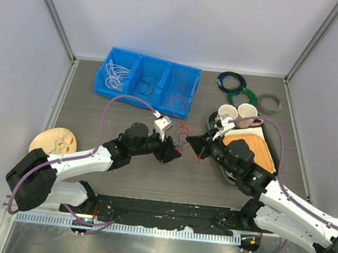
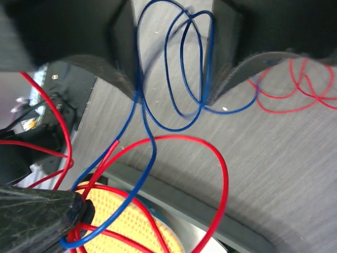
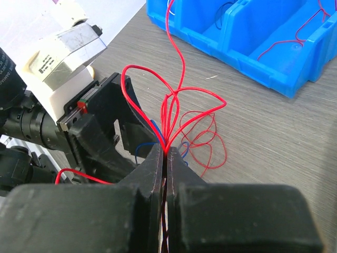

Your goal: Untangle the cables

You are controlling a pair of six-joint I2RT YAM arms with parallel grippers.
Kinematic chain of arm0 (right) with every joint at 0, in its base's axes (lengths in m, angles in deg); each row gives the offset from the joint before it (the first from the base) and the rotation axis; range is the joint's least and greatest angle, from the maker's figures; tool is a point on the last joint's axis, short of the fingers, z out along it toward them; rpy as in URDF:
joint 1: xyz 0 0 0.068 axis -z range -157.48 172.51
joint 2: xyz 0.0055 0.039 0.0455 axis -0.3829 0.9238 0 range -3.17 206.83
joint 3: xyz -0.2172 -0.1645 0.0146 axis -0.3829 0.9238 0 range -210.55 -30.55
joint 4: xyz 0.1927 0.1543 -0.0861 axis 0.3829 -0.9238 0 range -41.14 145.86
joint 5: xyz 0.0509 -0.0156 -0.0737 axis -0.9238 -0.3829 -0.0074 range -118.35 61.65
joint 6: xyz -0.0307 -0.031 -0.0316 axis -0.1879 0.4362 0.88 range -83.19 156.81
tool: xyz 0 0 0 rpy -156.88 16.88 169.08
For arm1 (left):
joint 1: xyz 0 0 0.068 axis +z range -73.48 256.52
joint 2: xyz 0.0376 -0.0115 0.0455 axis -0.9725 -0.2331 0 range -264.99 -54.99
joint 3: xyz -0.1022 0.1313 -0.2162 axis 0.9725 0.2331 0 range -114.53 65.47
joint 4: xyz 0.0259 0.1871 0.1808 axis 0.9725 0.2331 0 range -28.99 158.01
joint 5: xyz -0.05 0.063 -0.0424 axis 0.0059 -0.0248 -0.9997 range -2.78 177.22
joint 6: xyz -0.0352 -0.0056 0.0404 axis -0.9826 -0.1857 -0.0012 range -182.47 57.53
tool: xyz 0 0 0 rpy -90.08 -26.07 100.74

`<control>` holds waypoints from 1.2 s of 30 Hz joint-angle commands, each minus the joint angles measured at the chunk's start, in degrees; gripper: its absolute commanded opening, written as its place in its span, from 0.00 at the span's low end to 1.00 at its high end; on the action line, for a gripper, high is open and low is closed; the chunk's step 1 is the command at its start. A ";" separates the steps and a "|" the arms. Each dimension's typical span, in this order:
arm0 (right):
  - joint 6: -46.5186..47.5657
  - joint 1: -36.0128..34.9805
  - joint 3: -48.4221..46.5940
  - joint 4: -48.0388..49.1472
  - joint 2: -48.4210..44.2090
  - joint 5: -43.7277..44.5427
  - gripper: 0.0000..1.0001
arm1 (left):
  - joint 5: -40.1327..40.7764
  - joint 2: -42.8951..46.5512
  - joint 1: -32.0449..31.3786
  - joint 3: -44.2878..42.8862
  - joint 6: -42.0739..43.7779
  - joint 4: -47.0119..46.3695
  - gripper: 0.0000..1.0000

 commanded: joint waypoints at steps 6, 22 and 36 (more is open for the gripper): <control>-2.96 -0.20 -3.54 -3.49 -0.01 12.91 0.01 | 11.53 2.18 -0.20 0.73 -2.09 0.32 0.00; -6.84 -0.12 0.84 -9.41 4.29 24.05 0.06 | 56.49 29.16 1.47 3.82 -16.78 28.97 0.00; -5.43 -0.12 0.32 -0.09 23.18 6.02 0.07 | 32.09 4.14 19.83 -16.28 -8.00 19.94 0.00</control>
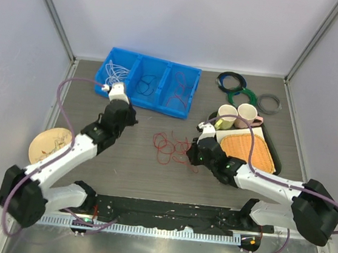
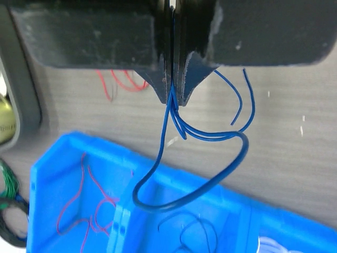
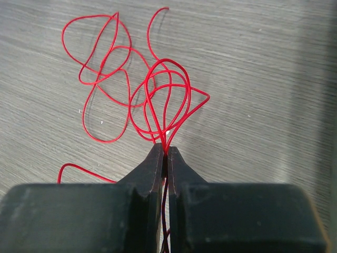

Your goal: Untangle the cables

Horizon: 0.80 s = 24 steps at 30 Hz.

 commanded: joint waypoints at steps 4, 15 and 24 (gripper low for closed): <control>1.51 0.08 -0.86 5.95 2.32 -3.10 0.07 | -16.99 -24.63 11.05 -22.52 7.32 -4.62 0.00; 3.70 0.17 0.11 5.42 -0.75 -0.29 0.07 | -16.37 -48.68 15.54 -54.53 9.26 11.73 0.91; 3.00 0.25 -0.15 5.60 -0.49 -0.90 0.07 | -29.43 -41.67 15.45 -47.79 7.17 12.26 1.00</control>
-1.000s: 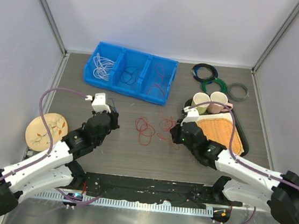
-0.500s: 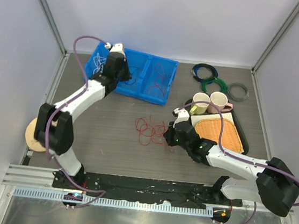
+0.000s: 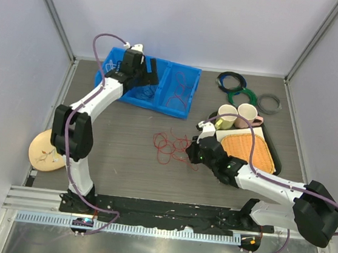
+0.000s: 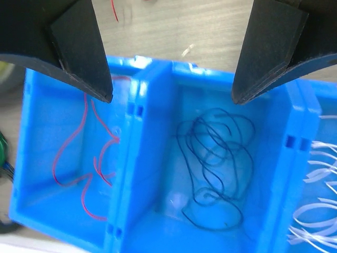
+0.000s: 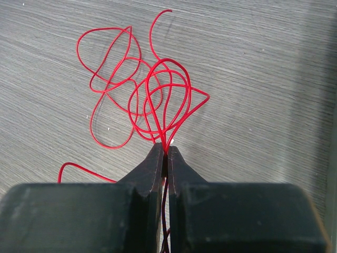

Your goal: Untangle the cables

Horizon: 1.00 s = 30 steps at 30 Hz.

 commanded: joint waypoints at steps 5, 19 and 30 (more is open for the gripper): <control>-1.35 0.17 0.51 3.96 -2.66 -0.47 0.07 | -24.86 26.08 -1.62 28.99 -9.49 -13.01 1.00; -4.08 0.17 6.31 15.65 -10.75 -5.91 0.07 | -34.73 39.48 -17.79 60.37 -24.62 -38.13 1.00; -4.26 0.17 6.57 18.11 -9.70 -7.68 0.06 | -32.95 29.11 -21.14 59.05 -28.48 -44.62 0.67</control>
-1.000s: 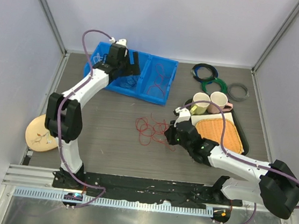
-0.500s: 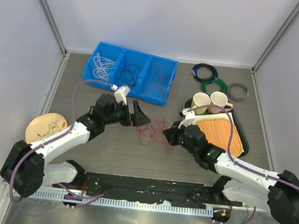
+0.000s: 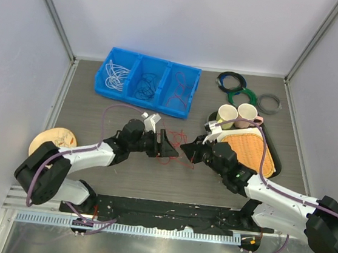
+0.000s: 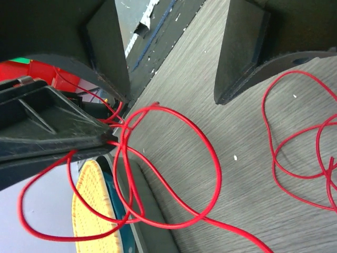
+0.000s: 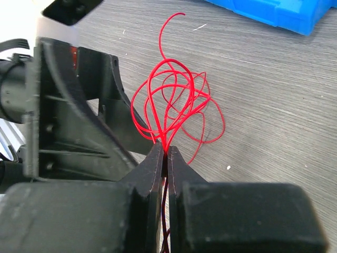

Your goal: Untangle the cables

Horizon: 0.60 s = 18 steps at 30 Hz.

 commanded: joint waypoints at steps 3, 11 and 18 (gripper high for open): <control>-0.93 0.10 0.17 4.08 -0.12 1.70 0.07 | -6.62 -5.70 -0.22 -2.39 -4.25 -12.54 0.52; -0.93 0.10 0.52 5.93 0.40 3.91 0.07 | -15.94 -15.46 -0.75 -2.22 -15.76 -31.79 0.45; -0.06 0.10 0.61 3.30 -1.00 4.79 0.07 | -11.39 -14.33 -0.75 -1.78 -14.46 -30.22 0.46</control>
